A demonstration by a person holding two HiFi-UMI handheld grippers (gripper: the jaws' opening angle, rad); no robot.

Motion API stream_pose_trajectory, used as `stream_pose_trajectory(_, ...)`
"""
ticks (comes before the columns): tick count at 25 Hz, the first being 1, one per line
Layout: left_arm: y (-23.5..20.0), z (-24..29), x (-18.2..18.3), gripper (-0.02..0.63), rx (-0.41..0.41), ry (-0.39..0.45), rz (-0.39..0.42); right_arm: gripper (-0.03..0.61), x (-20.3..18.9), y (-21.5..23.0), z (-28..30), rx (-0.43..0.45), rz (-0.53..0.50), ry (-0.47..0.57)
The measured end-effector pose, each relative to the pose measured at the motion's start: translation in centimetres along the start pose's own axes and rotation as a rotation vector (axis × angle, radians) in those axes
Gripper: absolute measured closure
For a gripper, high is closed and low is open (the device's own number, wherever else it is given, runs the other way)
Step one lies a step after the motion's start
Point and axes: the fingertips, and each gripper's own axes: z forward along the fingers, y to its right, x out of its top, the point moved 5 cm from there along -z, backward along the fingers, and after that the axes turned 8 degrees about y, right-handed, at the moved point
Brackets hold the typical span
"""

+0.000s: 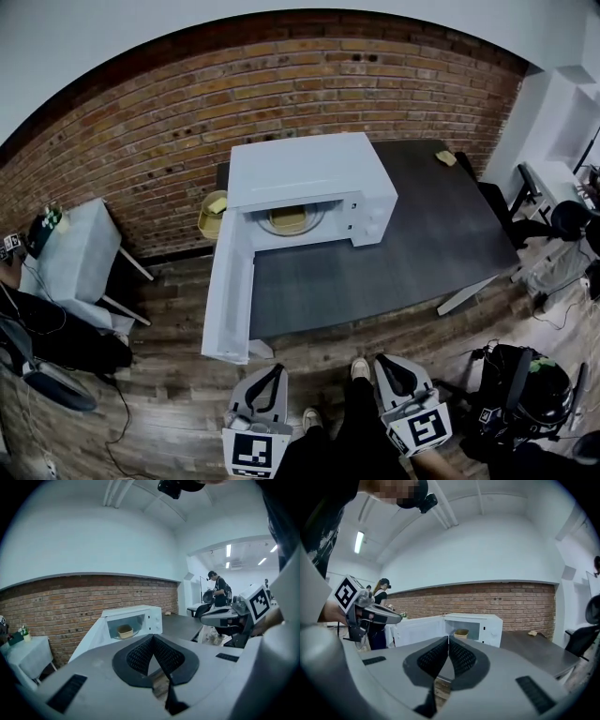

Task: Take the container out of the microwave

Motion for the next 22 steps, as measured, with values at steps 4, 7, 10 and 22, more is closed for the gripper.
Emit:
stream_pose_trajectory(4, -0.5, 1.9, -0.2, 0.606, 0.060, -0.045, -0.013, 0.515, -0.5, 2.7, 3.2, 0.041, 0.016, 0.002)
stream_pose_trajectory(7, -1.0, 3.7, -0.5, 0.606, 0.120, -0.088, -0.026, 0.515, -1.4, 4.7, 5.9, 0.097, 0.046, -0.012)
stream_pose_trajectory(10, -1.5, 6.0, -1.2, 0.606, 0.176, -0.156, -0.037, 0.515, -2.1, 6.4, 8.9, 0.174, 0.078, -0.029)
stream_pose_trajectory(22, -2.4, 14.7, 2.4, 0.606, 0.311, -0.045, -0.065, 0.515, -0.8, 12.2, 16.4, 0.381, 0.017, -0.007)
